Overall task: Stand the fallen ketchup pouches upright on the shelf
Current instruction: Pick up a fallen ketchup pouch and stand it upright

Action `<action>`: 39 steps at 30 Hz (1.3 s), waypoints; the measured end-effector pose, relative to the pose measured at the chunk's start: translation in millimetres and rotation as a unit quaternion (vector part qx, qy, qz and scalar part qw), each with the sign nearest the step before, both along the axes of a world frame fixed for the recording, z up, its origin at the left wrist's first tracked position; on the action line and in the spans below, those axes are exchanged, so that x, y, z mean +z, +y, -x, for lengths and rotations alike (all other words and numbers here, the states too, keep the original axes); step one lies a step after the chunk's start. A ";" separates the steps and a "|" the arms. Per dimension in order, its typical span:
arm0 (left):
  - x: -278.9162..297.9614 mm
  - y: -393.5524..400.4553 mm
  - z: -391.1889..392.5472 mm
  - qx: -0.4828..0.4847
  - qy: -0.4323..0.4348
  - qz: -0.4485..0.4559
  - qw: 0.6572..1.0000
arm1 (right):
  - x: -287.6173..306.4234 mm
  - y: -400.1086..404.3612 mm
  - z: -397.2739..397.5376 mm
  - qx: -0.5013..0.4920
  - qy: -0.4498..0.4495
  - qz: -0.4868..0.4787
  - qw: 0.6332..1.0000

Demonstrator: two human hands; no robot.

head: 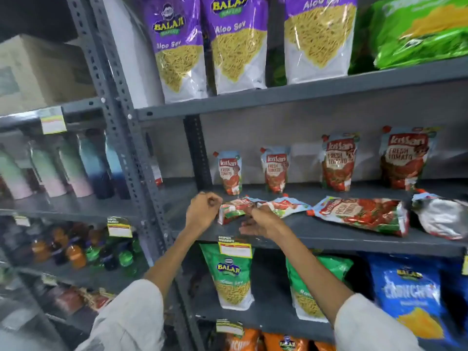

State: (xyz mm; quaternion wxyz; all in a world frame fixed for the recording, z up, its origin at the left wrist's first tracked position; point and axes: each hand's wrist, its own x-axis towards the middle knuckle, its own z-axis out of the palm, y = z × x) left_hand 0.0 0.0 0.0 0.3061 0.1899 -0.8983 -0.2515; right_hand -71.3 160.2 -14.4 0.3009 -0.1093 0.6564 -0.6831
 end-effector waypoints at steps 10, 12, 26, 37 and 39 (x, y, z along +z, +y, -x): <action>-0.2 -61.4 54.4 -0.111 -0.228 -0.336 0.907 | -2.4 -68.7 7.7 -0.120 -0.118 0.124 0.978; 3.3 -67.3 62.4 -0.139 -0.249 -0.339 0.896 | -3.5 -72.2 6.6 -0.125 -0.093 0.105 0.982; -14.0 -94.6 23.2 -0.256 0.054 -0.247 0.933 | -4.5 -110.2 16.0 -0.101 0.275 0.016 0.956; -53.1 -127.2 21.8 -0.208 0.074 -0.266 0.938 | -30.4 -153.6 17.8 -0.041 0.386 -0.047 0.920; -50.6 -124.2 19.2 -0.208 0.055 -0.287 0.934 | -29.2 -148.4 17.4 -0.025 0.374 -0.062 0.925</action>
